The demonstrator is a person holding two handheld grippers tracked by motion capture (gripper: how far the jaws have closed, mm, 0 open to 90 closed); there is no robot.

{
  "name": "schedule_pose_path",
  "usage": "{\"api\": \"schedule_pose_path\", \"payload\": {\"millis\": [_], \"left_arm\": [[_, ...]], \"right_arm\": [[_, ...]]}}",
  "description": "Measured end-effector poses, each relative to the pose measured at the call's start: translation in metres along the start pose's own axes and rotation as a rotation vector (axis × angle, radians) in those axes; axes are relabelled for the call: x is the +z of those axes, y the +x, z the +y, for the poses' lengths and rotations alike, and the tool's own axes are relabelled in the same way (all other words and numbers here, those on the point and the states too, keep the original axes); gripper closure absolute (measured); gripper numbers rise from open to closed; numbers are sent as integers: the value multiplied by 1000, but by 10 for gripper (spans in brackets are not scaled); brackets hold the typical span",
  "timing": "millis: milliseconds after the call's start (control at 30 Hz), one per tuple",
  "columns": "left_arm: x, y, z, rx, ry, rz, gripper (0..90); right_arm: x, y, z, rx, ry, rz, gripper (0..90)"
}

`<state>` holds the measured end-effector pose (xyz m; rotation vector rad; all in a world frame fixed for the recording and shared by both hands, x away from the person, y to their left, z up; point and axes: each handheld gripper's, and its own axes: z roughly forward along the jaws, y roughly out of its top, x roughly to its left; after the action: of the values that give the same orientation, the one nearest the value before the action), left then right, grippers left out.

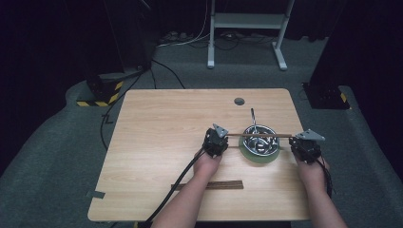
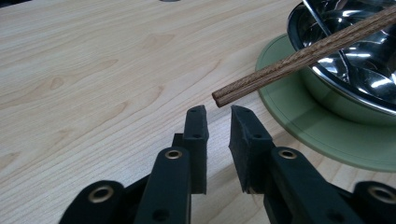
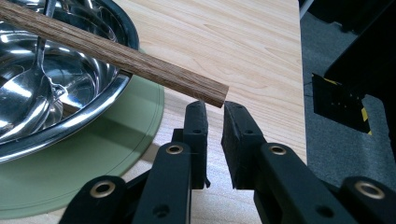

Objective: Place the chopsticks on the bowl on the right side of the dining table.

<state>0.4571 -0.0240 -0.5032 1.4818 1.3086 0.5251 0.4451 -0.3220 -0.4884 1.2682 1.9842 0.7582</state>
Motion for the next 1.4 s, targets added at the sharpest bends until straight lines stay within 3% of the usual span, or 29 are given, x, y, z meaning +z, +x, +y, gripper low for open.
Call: {"api": "schedule_pose_path", "payload": {"millis": [67, 100, 133, 200, 267, 367, 433, 633, 767, 867, 900, 1267, 1333, 1400], "left_arm": [[-1, 0, 0, 15, 6, -6, 781], [1, -3, 0, -24, -19, -4, 781], [0, -3, 1, -24, -19, -4, 781], [0, -2, 1, -20, -13, -3, 781], [-2, 0, 1, 15, 3, -5, 781], [0, -1, 2, -7, -9, -1, 781], [-1, 0, 2, 14, 1, -7, 781], [1, -2, 1, -2, -9, -8, 781], [-1, -1, 1, 26, 16, -10, 774], [0, -3, 1, -4, -4, -7, 763], [-1, -2, 1, 9, 3, -12, 763], [-6, -3, 3, 10, -4, -13, 682], [-8, -2, 2, 25, 7, -11, 663], [-8, -2, 1, 4, -1, -8, 651]], "right_arm": [[0, -1, 0, 5, 1, 1, 792], [-1, -2, 0, 8, -2, -2, 792], [-1, -2, 0, 8, -2, -2, 792], [-1, -2, 0, 10, -1, 0, 791], [0, -3, 0, 8, -3, 2, 791], [-1, -3, 0, 5, -3, 2, 780], [-1, -2, 0, 6, -2, 2, 778], [-2, 0, -3, 3, 2, 8, 754], [-3, 1, -5, 7, 4, 9, 712], [-6, 2, -6, 9, 0, 16, 674], [-6, 2, -6, 9, 0, 16, 674], [-24, 17, -6, -1, -29, 27, 621], [-26, 21, -7, -8, -31, 29, 616], [-29, 27, -10, -18, -35, 33, 610]]}}
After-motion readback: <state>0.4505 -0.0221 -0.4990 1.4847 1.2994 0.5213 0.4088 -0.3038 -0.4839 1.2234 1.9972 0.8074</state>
